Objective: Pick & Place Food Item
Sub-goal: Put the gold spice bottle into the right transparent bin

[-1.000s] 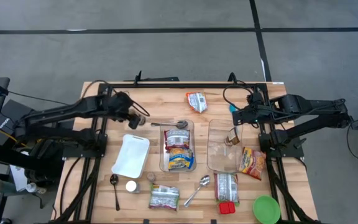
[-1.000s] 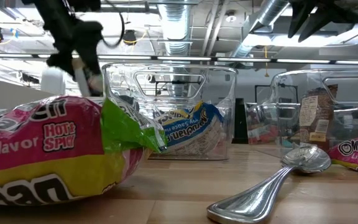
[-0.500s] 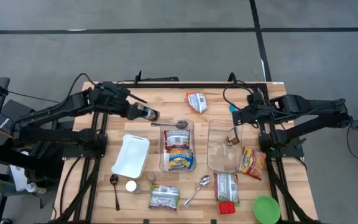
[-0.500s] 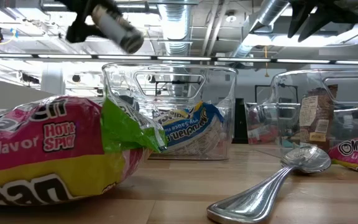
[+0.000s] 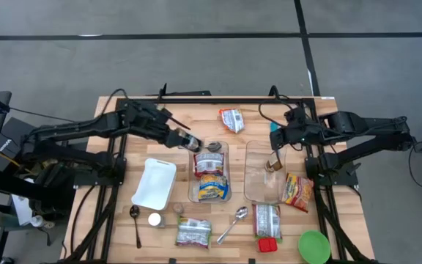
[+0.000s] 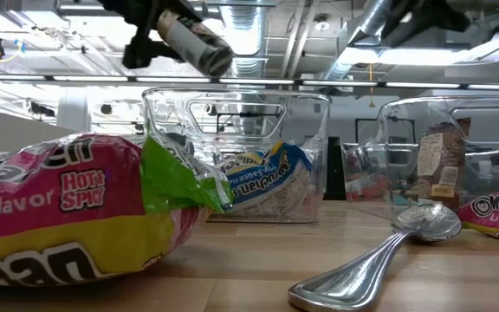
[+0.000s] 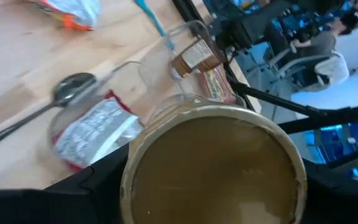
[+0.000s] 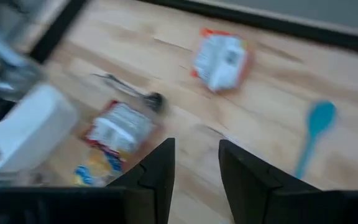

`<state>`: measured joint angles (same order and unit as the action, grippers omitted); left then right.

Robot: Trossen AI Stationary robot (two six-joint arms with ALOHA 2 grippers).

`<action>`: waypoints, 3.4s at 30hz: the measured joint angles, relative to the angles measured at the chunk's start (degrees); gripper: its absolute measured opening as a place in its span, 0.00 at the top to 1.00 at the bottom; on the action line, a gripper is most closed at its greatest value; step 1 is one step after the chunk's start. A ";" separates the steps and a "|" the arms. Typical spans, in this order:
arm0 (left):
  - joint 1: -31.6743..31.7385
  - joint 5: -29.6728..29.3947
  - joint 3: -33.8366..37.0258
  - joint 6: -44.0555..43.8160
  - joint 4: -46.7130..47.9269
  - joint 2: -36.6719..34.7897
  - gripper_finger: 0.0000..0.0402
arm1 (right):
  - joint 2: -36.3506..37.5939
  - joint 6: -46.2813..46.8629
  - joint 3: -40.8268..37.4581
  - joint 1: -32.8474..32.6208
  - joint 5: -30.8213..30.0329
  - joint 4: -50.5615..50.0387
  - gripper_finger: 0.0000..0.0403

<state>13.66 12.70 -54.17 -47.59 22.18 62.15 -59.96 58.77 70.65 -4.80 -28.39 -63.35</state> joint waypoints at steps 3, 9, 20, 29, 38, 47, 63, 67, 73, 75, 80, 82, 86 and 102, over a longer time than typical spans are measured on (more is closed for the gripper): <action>-1.57 0.08 0.00 -0.01 -4.01 2.68 0.29 | 0.00 -6.76 0.00 -0.43 1.29 6.54 0.71; -2.48 0.20 0.00 -4.79 -12.14 7.49 0.29 | -0.45 -15.37 0.00 -2.40 2.84 15.44 0.71; -2.46 0.02 0.04 -10.67 -21.29 14.37 0.29 | -8.99 -20.32 0.00 -3.11 2.79 21.08 0.71; -2.46 0.01 0.04 -11.41 -21.98 15.30 0.29 | -14.09 -27.67 5.94 -3.91 0.11 23.11 0.71; -2.46 -0.01 0.04 -11.41 -22.40 15.28 0.29 | -21.22 -32.43 15.84 -6.22 -3.83 15.45 0.71; -2.46 -0.01 0.04 -11.41 -22.71 15.25 0.29 | -27.06 -37.65 18.31 -5.90 0.46 11.76 0.71; -2.46 -0.01 0.04 -11.41 -22.19 15.25 0.29 | -27.43 -36.44 18.27 -5.27 1.45 15.88 0.69; -2.46 -0.01 0.04 -11.41 -22.26 15.25 0.29 | -27.41 -36.37 18.27 -5.15 1.45 16.18 0.61; -2.45 -0.01 0.04 -11.41 -22.74 15.24 0.29 | -27.43 -36.40 18.27 -4.87 1.41 18.03 0.37; -2.46 0.01 0.04 -11.42 -22.76 15.23 0.29 | -27.43 -37.98 18.20 -4.86 1.34 19.48 0.31; -2.64 0.01 0.04 -11.79 -23.44 15.23 0.29 | -28.85 -40.68 17.83 -4.32 1.45 20.37 0.25; -2.87 0.01 0.03 -12.03 -24.22 15.23 0.29 | -29.84 -41.04 18.13 -3.92 1.43 21.23 0.24; -3.38 0.01 0.02 -12.90 -25.14 15.21 0.29 | -31.68 -41.40 17.97 -3.12 1.49 21.27 0.24; -4.40 0.14 0.02 -14.10 -26.24 15.21 0.29 | -34.93 -42.27 17.99 -0.68 8.95 22.49 0.24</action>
<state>9.26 12.84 -54.15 -61.70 -4.06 77.36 -94.89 16.49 88.64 -5.48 -19.44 -40.86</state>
